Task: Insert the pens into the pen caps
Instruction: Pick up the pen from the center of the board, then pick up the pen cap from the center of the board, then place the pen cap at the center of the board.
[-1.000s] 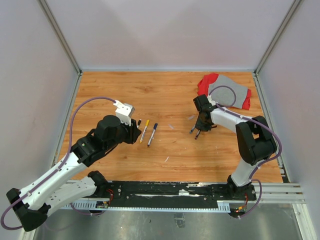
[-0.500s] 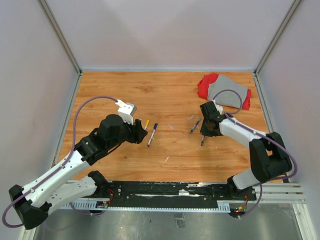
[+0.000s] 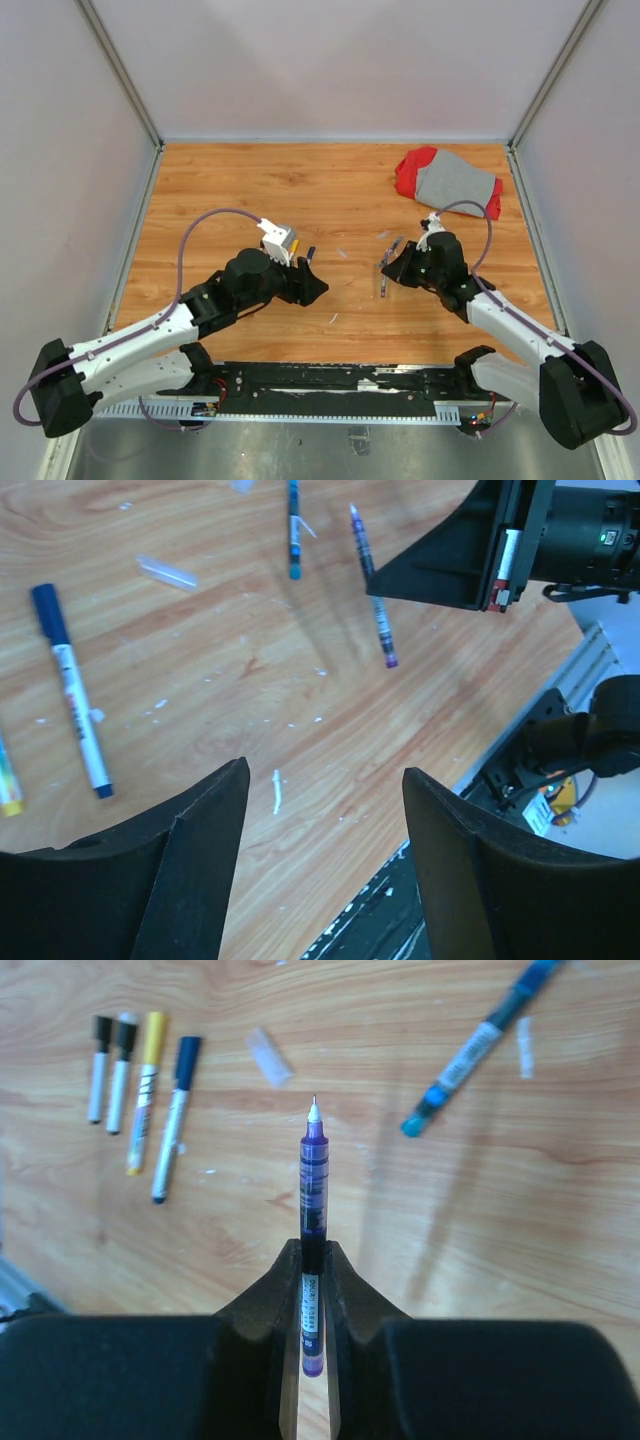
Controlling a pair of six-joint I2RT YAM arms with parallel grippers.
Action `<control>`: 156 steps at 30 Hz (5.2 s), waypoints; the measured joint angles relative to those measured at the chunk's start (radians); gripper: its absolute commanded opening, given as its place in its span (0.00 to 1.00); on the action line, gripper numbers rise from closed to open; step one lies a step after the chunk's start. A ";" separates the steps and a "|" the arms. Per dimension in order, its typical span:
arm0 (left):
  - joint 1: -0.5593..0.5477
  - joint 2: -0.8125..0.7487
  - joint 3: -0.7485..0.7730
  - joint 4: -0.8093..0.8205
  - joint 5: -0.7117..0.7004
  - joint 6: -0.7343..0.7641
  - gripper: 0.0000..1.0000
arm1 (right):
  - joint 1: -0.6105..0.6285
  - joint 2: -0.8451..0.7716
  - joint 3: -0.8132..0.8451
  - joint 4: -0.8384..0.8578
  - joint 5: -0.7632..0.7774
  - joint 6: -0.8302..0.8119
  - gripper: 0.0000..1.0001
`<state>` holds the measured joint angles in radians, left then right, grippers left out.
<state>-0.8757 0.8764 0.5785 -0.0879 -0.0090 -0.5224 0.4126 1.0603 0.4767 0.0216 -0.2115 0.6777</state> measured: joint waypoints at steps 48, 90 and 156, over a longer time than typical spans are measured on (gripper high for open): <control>-0.087 0.214 -0.082 0.449 0.030 -0.156 0.01 | 0.384 -0.109 -0.108 0.519 0.030 0.330 0.23; 0.100 -0.281 0.221 -0.406 -0.218 0.209 0.00 | 0.315 0.392 0.485 -0.326 0.140 -0.451 0.60; 0.100 -0.302 0.193 -0.420 -0.253 0.227 0.01 | 0.385 0.453 0.415 -0.480 -0.057 -0.718 0.08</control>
<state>-0.7753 0.5747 0.7719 -0.5076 -0.2615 -0.2958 0.7975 1.5135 0.8921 -0.4580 -0.2684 -0.0399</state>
